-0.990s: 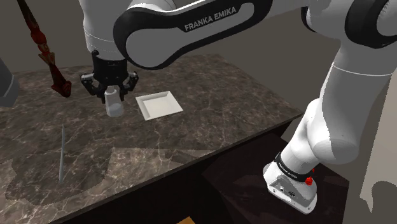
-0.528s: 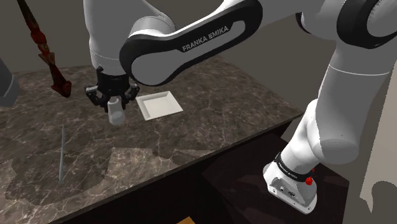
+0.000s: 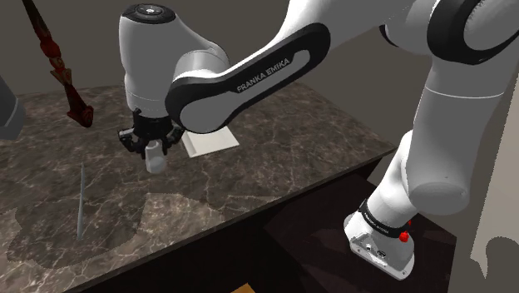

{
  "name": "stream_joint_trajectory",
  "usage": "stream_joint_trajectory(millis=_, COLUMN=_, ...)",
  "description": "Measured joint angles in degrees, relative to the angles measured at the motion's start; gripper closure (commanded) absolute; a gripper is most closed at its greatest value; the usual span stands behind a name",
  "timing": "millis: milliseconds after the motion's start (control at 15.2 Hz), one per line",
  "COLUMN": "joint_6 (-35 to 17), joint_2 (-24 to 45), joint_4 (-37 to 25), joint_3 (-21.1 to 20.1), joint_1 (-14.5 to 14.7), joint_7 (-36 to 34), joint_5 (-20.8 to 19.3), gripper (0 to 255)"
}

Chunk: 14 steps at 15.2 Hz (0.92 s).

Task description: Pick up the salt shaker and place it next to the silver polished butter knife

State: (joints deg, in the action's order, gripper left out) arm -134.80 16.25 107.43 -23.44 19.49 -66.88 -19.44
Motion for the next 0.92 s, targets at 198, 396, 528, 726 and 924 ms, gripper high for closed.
stream_joint_trajectory(millis=198, joint_6=-1.8, joint_2=0.9, joint_4=1.0, joint_3=0.4, joint_1=0.2, joint_7=-0.9, joint_5=-1.0, gripper=255)
stream_joint_trajectory(millis=396, joint_6=-3.6, joint_2=2.2, joint_4=1.8, joint_3=0.8, joint_1=0.6, joint_7=-1.9, joint_5=-2.1, gripper=255)
stream_joint_trajectory(millis=528, joint_6=-4.7, joint_2=3.1, joint_4=2.1, joint_3=1.2, joint_1=0.8, joint_7=-2.5, joint_5=-2.9, gripper=255)
stream_joint_trajectory(millis=726, joint_6=-5.5, joint_2=3.5, joint_4=2.5, joint_3=1.4, joint_1=0.9, joint_7=-2.9, joint_5=-3.3, gripper=255)
stream_joint_trajectory(millis=924, joint_6=-5.6, joint_2=3.6, joint_4=2.5, joint_3=1.4, joint_1=0.9, joint_7=-3.0, joint_5=-3.4, gripper=255)
